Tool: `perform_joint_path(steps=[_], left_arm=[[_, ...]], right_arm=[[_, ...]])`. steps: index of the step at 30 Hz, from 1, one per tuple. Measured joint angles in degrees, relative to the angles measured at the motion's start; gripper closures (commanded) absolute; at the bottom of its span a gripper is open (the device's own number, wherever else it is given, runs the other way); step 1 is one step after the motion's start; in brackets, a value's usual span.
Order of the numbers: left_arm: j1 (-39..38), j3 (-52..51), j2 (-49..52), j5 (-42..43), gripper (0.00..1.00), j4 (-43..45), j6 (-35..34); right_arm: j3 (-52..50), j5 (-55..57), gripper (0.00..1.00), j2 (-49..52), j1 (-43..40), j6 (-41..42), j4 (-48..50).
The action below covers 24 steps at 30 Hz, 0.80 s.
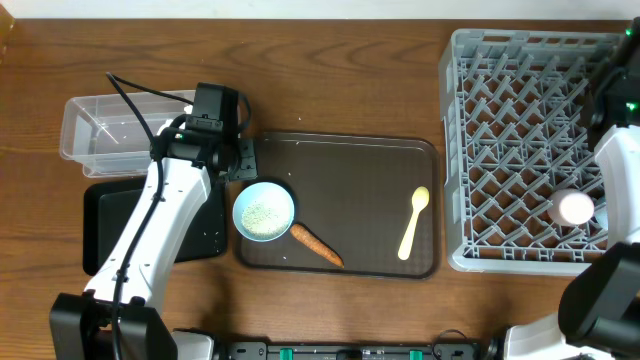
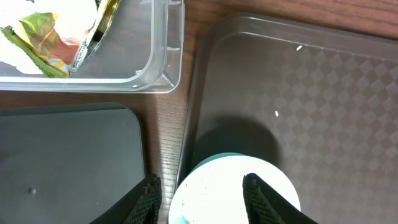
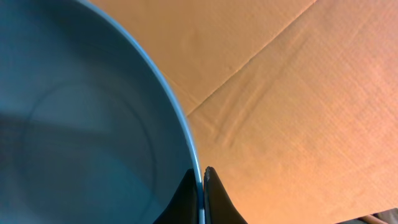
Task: Sort waste into correct bins and load items into the dishwasher rack
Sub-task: 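Lift the blue plate and stand it upright in the rack's back right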
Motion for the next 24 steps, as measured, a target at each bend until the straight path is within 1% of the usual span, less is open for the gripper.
perform_joint_path(steps=[4,9,18,24], left_arm=[[0.00,0.00,0.00,0.00,0.54,0.02,-0.24],[0.00,0.00,0.00,0.00,0.55,0.07,-0.37],[0.00,0.00,0.00,0.00,0.54,0.07,-0.61],[0.00,0.00,0.00,0.00,0.55,0.07,-0.87]], right_arm=[[-0.07,0.07,0.99,1.40,-2.45,-2.23,4.55],[-0.09,-0.92,0.99,2.71,-4.83,-9.09,11.32],[-0.09,-12.92,0.99,6.21,-4.85,-29.22,12.61],[0.04,-15.80,0.99,6.99,-4.81,-38.14,16.09]])
